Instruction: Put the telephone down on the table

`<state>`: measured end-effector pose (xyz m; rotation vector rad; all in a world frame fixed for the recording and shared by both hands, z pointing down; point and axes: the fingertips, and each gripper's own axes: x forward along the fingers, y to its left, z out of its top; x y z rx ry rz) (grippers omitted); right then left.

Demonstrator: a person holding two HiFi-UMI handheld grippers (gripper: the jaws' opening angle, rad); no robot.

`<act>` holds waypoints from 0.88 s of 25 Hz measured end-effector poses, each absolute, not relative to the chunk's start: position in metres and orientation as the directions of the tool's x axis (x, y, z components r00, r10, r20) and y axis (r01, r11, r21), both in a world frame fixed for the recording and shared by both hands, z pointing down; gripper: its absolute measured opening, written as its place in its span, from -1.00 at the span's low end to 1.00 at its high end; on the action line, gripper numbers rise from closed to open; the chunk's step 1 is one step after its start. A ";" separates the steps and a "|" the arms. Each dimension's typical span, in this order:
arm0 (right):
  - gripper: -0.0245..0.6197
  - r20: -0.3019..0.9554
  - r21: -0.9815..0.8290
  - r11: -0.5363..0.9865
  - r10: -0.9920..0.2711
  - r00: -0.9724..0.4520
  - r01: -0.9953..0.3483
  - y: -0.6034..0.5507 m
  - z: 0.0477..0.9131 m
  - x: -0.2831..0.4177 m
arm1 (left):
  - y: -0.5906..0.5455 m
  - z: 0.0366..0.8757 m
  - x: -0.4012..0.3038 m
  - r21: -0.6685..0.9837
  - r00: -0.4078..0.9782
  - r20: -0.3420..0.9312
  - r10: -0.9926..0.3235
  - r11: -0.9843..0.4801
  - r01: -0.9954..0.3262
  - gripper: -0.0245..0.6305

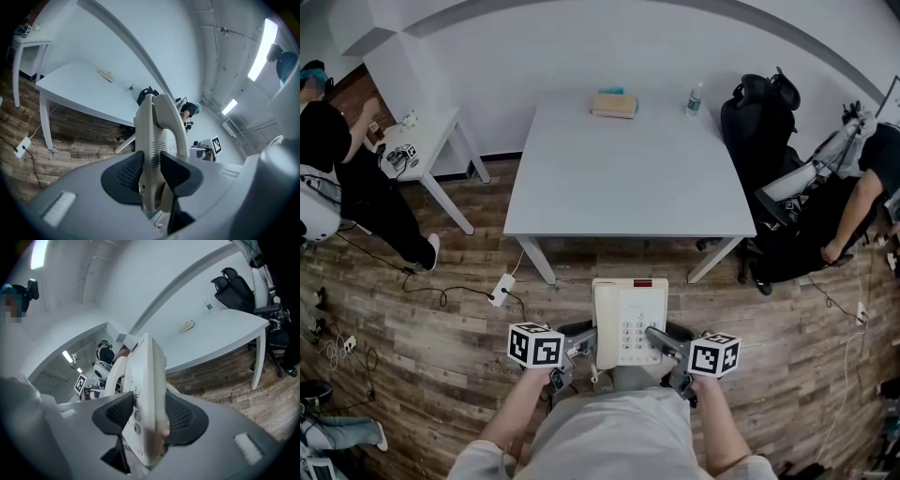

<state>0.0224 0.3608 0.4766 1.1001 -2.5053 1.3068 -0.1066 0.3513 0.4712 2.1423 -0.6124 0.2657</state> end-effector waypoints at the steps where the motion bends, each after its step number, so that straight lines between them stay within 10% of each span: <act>1: -0.23 0.401 -0.670 0.367 -0.552 -0.731 -0.645 0.359 0.477 0.022 | 0.349 0.472 -0.107 0.694 0.857 0.396 -0.330 -0.503 -0.515 -0.52; 22: -0.24 0.385 -0.681 0.385 -0.535 -0.752 -0.623 0.233 0.486 0.038 | 0.227 0.478 -0.091 0.683 0.842 0.409 -0.351 -0.495 -0.538 -0.52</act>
